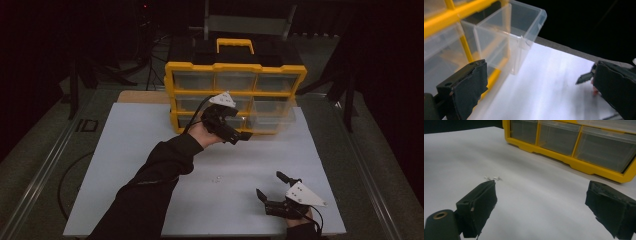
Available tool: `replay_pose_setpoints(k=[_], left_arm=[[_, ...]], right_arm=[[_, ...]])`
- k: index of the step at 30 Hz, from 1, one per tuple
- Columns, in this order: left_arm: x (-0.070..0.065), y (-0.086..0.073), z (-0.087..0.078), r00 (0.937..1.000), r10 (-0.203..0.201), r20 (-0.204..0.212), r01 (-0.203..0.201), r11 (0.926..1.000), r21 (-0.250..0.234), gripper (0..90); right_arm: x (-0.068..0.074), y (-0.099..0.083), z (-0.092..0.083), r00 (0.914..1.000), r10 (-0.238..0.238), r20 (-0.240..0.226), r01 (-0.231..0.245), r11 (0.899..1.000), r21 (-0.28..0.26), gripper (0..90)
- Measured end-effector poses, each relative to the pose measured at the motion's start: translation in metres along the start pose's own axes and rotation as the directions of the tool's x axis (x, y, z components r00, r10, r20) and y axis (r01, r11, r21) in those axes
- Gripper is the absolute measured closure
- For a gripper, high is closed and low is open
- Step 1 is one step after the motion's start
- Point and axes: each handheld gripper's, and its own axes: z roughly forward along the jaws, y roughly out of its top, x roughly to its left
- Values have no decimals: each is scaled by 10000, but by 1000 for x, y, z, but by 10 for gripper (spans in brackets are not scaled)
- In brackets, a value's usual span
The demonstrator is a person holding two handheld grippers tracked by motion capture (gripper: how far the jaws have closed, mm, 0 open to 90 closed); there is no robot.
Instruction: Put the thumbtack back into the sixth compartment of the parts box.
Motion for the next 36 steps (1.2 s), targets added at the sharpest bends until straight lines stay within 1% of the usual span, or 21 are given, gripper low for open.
replay_pose_setpoints(k=[5, 6, 7, 8, 10, 11, 12, 13, 14, 16, 17, 19, 20, 24, 25, 27, 29, 30, 31, 32, 36], left_arm=[[-3, -13, -2, 9998, 20, 183, -21, 10000, 60, 4], [-3, -13, -2, 9998, 20, 183, -21, 10000, 60, 5], [-4, -19, -2, 9997, -1, 252, -4, 9998, 202, 5], [-4, -22, -3, 9995, 7, 327, -14, 9998, 223, 5], [-5, -27, -4, 9997, 40, 244, -47, 9996, 270, 5], [-5, -29, -4, 9994, -13, 345, 5, 9997, 252, 5], [-5, -32, -4, 9994, -60, 352, 51, 9996, 261, 5], [-6, -35, -5, 9996, 2, 293, -10, 9996, 298, 5], [-6, -38, -5, 9995, 0, 330, -11, 9995, 327, 5], [-6, -38, -5, 9995, 0, 330, -11, 9995, 327, 5], [-8, -48, -6, 9995, 43, 319, -57, 9990, 440, 5], [-10, -54, -5, 9994, 6, 345, -23, 9988, 492, 5], [-11, -57, -5, 9995, 33, 313, -51, 9983, 572, 5], [-13, -70, -2, 9991, 42, 433, -79, 9964, 844, 5], [-13, -70, -2, 9991, 42, 433, -79, 9964, 844, 5], [-16, -80, -1, 9986, 111, 509, -160, 9951, 977, 5], [-16, -88, 0, 9984, 37, 570, -96, 9945, 1045, 5], [-16, -88, 0, 9984, 37, 570, -96, 9945, 1045, 5], [-16, -95, 2, 9981, -30, 615, -40, 9937, 1121, 5], [-16, -99, 2, 9985, -29, 552, -37, 9928, 1194, 5], [-16, -112, 3, 9980, -168, 615, 92, 9924, 1224, 6]], right_arm=[[0, 0, 0, 10000, 16, -2, -16, 10000, 26, 95], [0, 0, 0, 10000, -3, 4, 3, 10000, 22, 95], [0, 0, 0, 10000, 3, 2, -3, 10000, 20, 95], [0, 0, 0, 10000, -1, 2, 1, 10000, 24, 95], [0, 0, 0, 10000, -27, -3, 27, 10000, 29, 95], [0, 0, 0, 10000, -23, -5, 23, 10000, 31, 96], [0, 0, 0, 10000, -24, -7, 24, 10000, 28, 95], [0, 0, 0, 10000, -26, 0, 26, 10000, 40, 95], [1, 0, 0, 10000, -28, 3, 28, 10000, 41, 96], [0, 0, 0, 10000, -46, -2, 46, 10000, 44, 96], [1, 0, 1, 10000, -33, 10, 33, 10000, 52, 95], [1, 0, 1, 10000, -36, 20, 36, 10000, 69, 95], [1, -1, 1, 10000, -42, 11, 42, 10000, 84, 95], [1, -1, 2, 10000, -94, -20, 94, 9999, 111, 96], [2, -1, 2, 10000, -72, -24, 72, 9999, 112, 95], [2, 0, 1, 10000, -79, -8, 79, 9999, 101, 95], [1, -1, 2, 10000, -76, -10, 76, 9999, 124, 95], [1, -1, 2, 10000, -76, -10, 76, 9999, 124, 95], [2, -1, 2, 10000, -71, -24, 71, 9999, 151, 95], [2, -1, 2, 10000, -63, -27, 63, 9999, 155, 95], [2, -1, 2, 10000, -79, -29, 79, 9998, 156, 95]])
